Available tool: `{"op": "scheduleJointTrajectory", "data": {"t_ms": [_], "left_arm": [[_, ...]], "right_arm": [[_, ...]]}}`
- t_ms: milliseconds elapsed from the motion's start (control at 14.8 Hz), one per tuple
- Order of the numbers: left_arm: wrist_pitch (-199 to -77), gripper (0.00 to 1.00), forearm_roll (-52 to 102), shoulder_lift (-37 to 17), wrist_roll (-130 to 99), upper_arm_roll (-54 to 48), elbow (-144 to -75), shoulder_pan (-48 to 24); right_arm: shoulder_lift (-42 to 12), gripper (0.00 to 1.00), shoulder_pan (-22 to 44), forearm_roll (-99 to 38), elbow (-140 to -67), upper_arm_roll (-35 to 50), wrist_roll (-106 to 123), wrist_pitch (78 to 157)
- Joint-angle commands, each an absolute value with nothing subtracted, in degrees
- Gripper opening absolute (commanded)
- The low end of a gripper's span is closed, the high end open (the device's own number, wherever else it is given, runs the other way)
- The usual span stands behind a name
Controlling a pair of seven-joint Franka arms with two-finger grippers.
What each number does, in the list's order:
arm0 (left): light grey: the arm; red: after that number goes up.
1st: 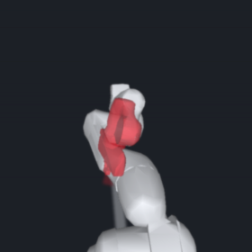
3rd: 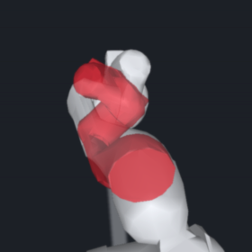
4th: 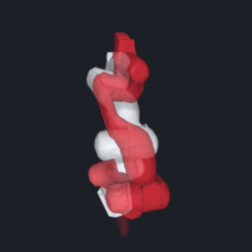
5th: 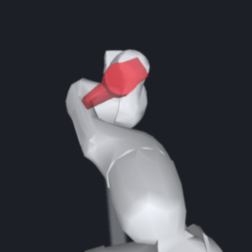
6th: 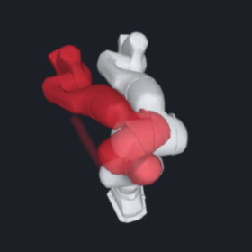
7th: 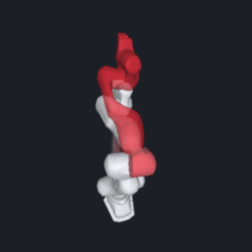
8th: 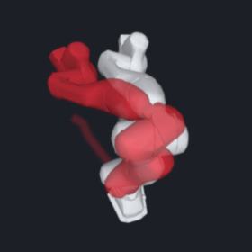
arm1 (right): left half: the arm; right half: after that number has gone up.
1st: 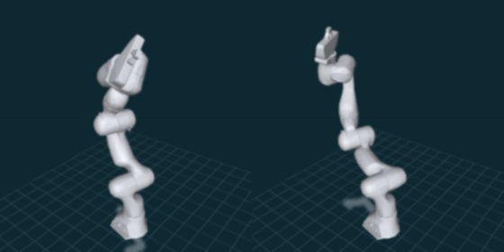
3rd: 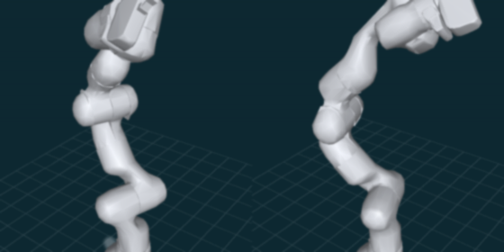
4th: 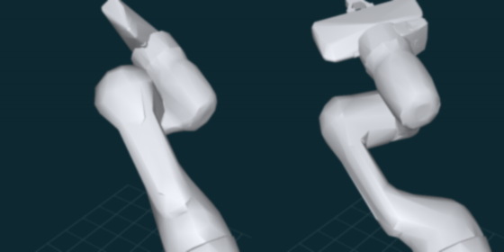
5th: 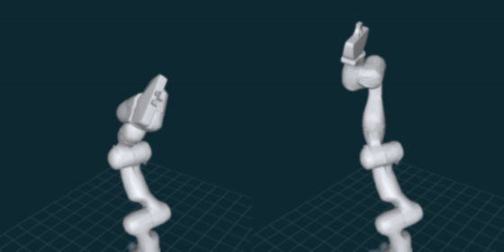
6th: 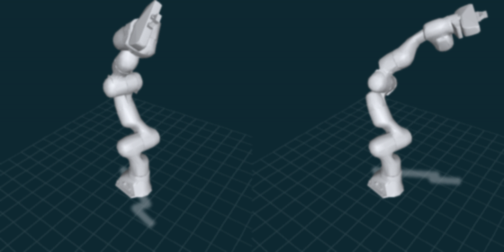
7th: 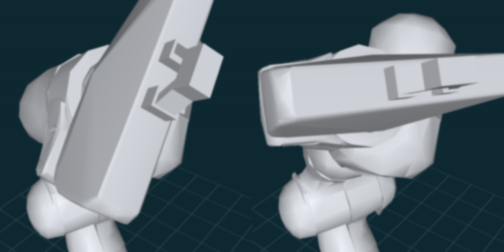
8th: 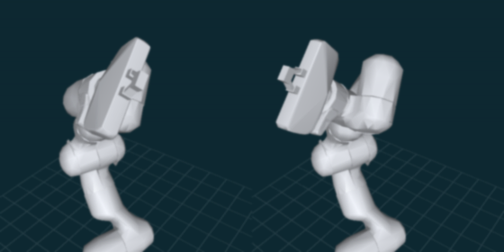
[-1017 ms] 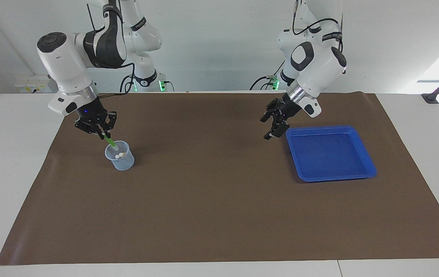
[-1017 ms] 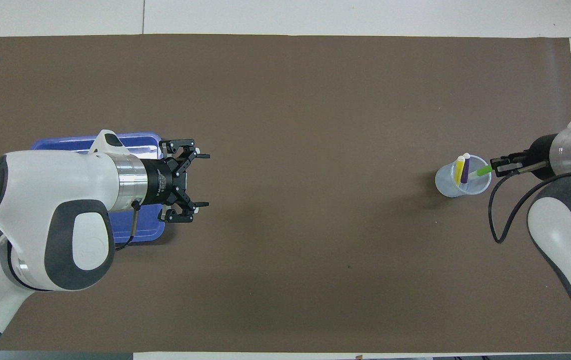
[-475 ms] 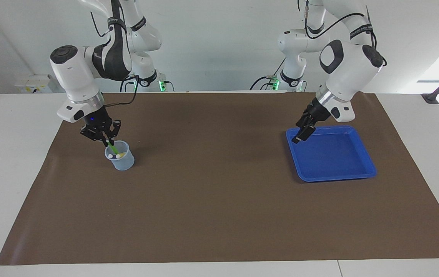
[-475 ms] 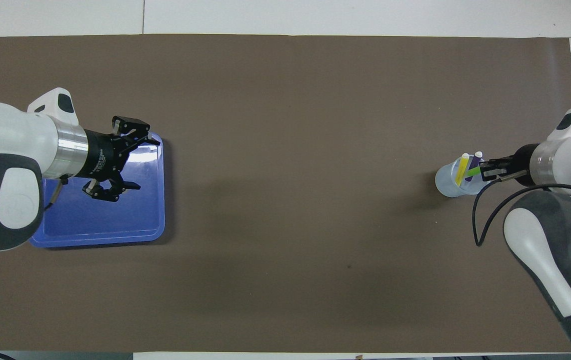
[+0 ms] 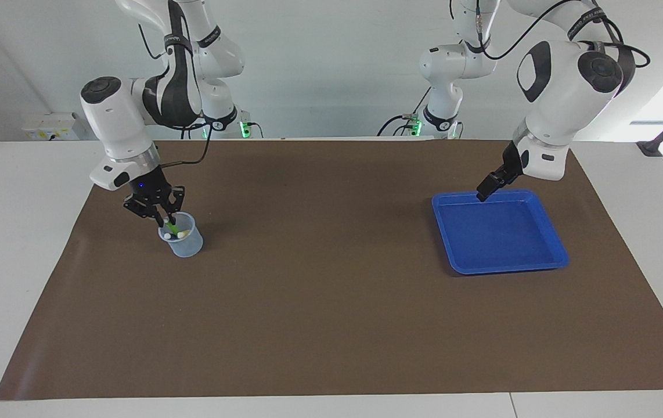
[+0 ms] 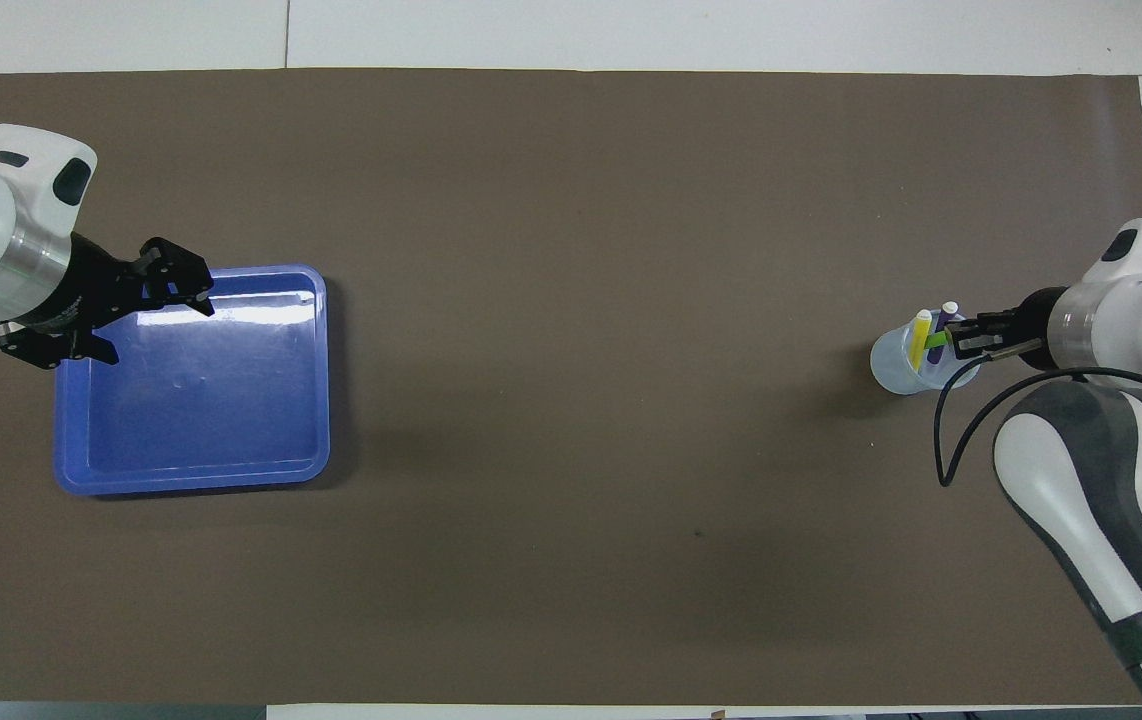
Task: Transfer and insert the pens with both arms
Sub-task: 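Insert the green pen into the cup and open the right gripper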
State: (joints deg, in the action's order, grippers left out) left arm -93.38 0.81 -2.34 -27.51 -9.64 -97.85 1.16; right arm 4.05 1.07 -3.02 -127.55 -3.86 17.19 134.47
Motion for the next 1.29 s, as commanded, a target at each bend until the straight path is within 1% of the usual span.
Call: {"op": "scheduleJointTrajectory", "data": {"t_ms": [0,136,339,475,542,678,949,1085,1220], "left_arm": [[-85.11,1.00,-2.28,-2.90,-14.81,-7.12,-91.69,-0.18],[-82.89,1.00,-2.20,-0.37,-8.29,-6.94,-91.49,0.09],[-83.67,1.00,-1.94,4.38,-6.94,-6.68,-96.92,-0.96],[-87.51,1.00,-0.89,5.71,-5.37,-6.50,-100.62,-0.97],[-89.80,1.00,0.34,5.63,-5.27,-6.16,-101.07,-0.97],[-90.44,1.00,2.54,4.58,-5.71,-4.23,-99.33,-1.84],[-84.21,1.00,2.55,0.10,-5.80,-3.87,-89.76,-3.07],[-84.46,1.00,2.46,0.35,-5.80,-3.78,-90.34,-4.30],[-85.34,1.00,2.37,0.61,-5.28,-3.87,-91.58,-4.31]], "right_arm": [[4.04,1.00,0.79,-3.96,-126.75,-3.96,17.58,135.18],[4.22,1.00,0.79,-3.87,-125.34,-3.96,17.75,134.48],[5.79,1.00,0.79,-3.87,-124.20,-4.04,17.58,133.43],[5.98,1.00,0.79,-3.78,-120.52,-4.30,17.58,127.65],[5.80,1.00,0.79,-3.43,-117.54,-4.48,16.80,123.44],[5.36,1.00,0.70,-2.64,-112.87,-4.74,12.50,116.93],[3.96,1.00,0.97,2.81,-102.68,-4.31,3.79,103.74],[3.17,1.00,1.14,2.90,-98.98,-4.31,2.64,99.08],[3.08,1.00,1.23,2.90,-97.04,-4.31,1.59,96.08]]}}
